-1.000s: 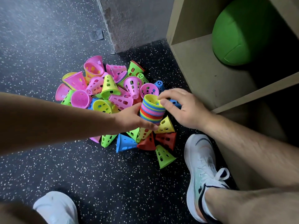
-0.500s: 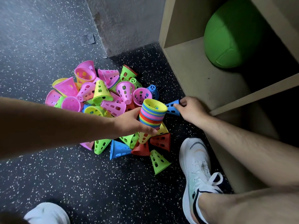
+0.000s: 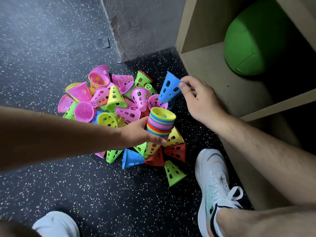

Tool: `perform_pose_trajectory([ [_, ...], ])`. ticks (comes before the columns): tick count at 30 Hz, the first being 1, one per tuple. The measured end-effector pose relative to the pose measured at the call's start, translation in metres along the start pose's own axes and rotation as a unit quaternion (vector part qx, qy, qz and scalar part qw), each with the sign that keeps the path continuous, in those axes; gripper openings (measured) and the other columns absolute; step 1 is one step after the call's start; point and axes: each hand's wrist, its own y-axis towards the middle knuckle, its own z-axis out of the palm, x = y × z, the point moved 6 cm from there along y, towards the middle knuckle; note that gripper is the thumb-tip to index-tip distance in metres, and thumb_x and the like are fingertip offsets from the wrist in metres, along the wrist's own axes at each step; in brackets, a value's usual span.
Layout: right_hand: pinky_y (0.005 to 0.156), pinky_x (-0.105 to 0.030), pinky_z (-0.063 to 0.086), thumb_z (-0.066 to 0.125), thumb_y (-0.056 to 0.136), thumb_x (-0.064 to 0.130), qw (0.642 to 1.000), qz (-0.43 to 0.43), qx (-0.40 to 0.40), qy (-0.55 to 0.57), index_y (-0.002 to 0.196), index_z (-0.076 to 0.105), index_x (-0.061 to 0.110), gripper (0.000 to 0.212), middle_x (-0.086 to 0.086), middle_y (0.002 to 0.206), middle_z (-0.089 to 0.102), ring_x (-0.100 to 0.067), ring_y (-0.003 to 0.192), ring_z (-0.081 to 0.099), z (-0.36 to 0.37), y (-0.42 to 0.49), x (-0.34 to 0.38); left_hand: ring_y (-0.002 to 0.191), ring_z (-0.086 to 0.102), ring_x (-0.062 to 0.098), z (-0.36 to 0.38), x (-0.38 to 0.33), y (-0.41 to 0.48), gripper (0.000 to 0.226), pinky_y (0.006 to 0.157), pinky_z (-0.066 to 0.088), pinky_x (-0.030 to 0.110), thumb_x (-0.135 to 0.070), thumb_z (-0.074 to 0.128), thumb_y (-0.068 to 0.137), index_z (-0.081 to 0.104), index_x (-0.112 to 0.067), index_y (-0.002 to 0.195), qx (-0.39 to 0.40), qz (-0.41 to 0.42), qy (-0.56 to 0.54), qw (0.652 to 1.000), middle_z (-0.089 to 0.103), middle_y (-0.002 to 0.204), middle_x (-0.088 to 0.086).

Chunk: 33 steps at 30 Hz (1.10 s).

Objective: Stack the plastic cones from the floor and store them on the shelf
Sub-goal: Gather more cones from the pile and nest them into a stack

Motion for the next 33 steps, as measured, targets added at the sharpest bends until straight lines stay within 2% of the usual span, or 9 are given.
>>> perform_pose_trajectory([
  [4,0.091,-0.033,0.047,0.055,0.1,0.036,0.99,-0.069,0.111,-0.049,0.105,0.068,0.022,0.02,0.01,0.1,0.065,-0.013,0.099,0.057,0.015,-0.012,0.025,0.105,0.073,0.019,-0.003,-0.002,-0.004,0.052,0.097,0.057,0.032,-0.014,0.089,0.076,0.064,-0.019,0.121,-0.006,0.006,-0.015,1.0,0.077,0.109,0.004],
  [7,0.094,-0.033,0.05,0.051,0.097,0.052,0.97,0.011,0.242,0.01,0.109,0.066,0.032,0.028,0.01,0.105,0.068,-0.009,0.104,0.061,0.033,-0.026,0.014,0.102,0.074,0.017,-0.003,-0.002,-0.005,0.046,0.092,0.058,0.027,-0.01,0.088,0.077,0.065,-0.019,0.116,-0.011,0.006,-0.018,1.0,0.078,0.105,0.003],
  [9,0.093,-0.04,0.052,0.051,0.097,0.052,0.972,0.064,0.214,0.072,0.109,0.064,0.031,0.028,0.007,0.104,0.07,-0.014,0.1,0.065,0.035,-0.027,0.003,0.102,0.074,0.017,-0.004,0.002,-0.005,0.049,0.095,0.056,0.031,-0.013,0.089,0.075,0.065,-0.02,0.117,-0.012,0.0,-0.013,1.0,0.078,0.105,0.002],
  [12,0.092,-0.044,0.052,0.057,0.096,0.04,0.988,0.086,0.128,0.014,0.104,0.063,0.024,0.019,0.008,0.1,0.069,-0.012,0.096,0.064,0.034,-0.022,-0.019,0.104,0.073,0.016,-0.004,0.006,-0.006,0.055,0.1,0.055,0.035,-0.017,0.091,0.073,0.064,-0.02,0.12,-0.016,-0.008,-0.009,1.0,0.078,0.108,0.001],
  [14,0.09,-0.041,0.052,0.066,0.091,0.035,0.981,0.11,0.146,-0.072,0.108,0.063,0.021,0.022,0.007,0.103,0.066,-0.012,0.093,0.062,0.042,-0.023,-0.037,0.104,0.073,0.014,-0.005,0.005,-0.008,0.055,0.101,0.054,0.034,-0.016,0.091,0.073,0.064,-0.02,0.121,-0.019,-0.01,-0.012,1.0,0.078,0.109,0.0],
  [18,0.092,-0.04,0.051,0.077,0.081,0.046,0.95,0.133,0.22,-0.176,0.122,0.061,0.021,0.05,0.004,0.121,0.061,-0.017,0.105,0.06,0.059,-0.03,-0.055,0.107,0.072,0.016,-0.007,0.007,-0.008,0.057,0.102,0.054,0.036,-0.014,0.09,0.075,0.063,-0.019,0.125,-0.012,-0.009,-0.018,1.0,0.077,0.111,0.001],
  [24,0.08,-0.038,0.053,0.07,0.078,0.064,0.927,0.096,0.243,-0.271,0.132,0.053,0.037,0.062,0.002,0.123,0.059,-0.022,0.108,0.06,0.073,-0.03,-0.061,0.111,0.071,0.015,-0.01,0.009,-0.011,0.057,0.102,0.053,0.033,-0.014,0.088,0.077,0.062,-0.021,0.128,-0.002,-0.01,-0.023,1.0,0.076,0.117,0.001],
  [29,0.077,-0.038,0.052,0.072,0.08,0.057,0.926,0.103,0.253,-0.261,0.132,0.051,0.041,0.059,0.001,0.115,0.057,-0.024,0.103,0.06,0.082,-0.027,-0.069,0.11,0.071,0.014,-0.014,0.011,-0.013,0.056,0.101,0.053,0.032,-0.015,0.088,0.078,0.062,-0.021,0.127,0.001,-0.011,-0.027,1.0,0.076,0.115,0.0],
  [33,0.082,-0.036,0.051,0.077,0.078,0.046,0.942,0.112,0.255,-0.188,0.125,0.054,0.038,0.053,0.004,0.115,0.058,-0.018,0.102,0.059,0.081,-0.025,-0.07,0.11,0.071,0.014,-0.017,0.011,-0.013,0.055,0.1,0.053,0.03,-0.016,0.086,0.079,0.061,-0.022,0.127,0.006,-0.012,-0.032,0.999,0.076,0.116,-0.001],
])
